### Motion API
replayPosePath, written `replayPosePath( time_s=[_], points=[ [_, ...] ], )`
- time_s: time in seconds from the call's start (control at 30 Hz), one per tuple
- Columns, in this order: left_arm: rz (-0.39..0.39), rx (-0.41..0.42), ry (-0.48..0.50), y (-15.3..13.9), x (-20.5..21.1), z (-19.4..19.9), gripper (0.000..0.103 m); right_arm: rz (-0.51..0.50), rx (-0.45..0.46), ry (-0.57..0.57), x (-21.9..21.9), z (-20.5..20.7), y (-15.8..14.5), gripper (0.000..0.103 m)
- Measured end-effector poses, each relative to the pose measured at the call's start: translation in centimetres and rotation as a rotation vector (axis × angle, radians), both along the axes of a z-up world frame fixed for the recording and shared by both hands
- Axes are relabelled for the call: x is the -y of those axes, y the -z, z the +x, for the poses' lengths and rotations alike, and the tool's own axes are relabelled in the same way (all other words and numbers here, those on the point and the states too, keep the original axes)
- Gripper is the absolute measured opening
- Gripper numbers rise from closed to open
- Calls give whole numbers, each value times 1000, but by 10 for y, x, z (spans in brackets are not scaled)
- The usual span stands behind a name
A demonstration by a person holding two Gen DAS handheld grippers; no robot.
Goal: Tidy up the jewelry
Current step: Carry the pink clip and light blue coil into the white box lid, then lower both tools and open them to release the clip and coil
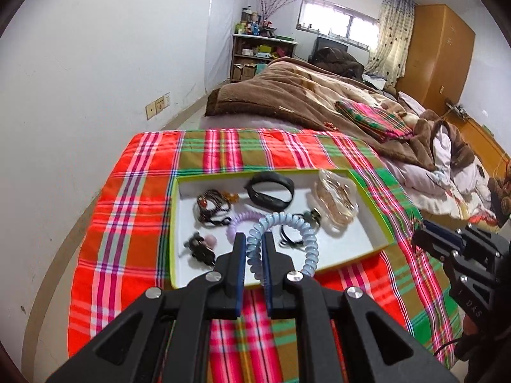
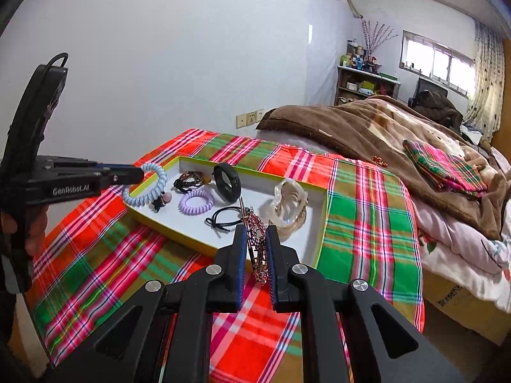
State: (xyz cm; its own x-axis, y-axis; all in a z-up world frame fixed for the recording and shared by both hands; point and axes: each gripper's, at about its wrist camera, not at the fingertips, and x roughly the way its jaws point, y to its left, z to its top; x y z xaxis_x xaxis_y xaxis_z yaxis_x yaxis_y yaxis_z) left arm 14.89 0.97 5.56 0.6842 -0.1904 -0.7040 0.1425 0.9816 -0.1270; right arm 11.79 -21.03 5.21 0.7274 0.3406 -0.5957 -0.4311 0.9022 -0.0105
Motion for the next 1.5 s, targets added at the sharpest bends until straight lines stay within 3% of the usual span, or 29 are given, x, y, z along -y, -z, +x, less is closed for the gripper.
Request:
replayPosePath(
  time_s=[0.57,1.5],
  points=[
    [-27,-69,-33,32,-19,37,10,-139,-71,-45,-19,51,33,12],
    [-27,-122,-27,65,-15,47,10,-267,-120,-84,-40,71,70,12]
  ],
)
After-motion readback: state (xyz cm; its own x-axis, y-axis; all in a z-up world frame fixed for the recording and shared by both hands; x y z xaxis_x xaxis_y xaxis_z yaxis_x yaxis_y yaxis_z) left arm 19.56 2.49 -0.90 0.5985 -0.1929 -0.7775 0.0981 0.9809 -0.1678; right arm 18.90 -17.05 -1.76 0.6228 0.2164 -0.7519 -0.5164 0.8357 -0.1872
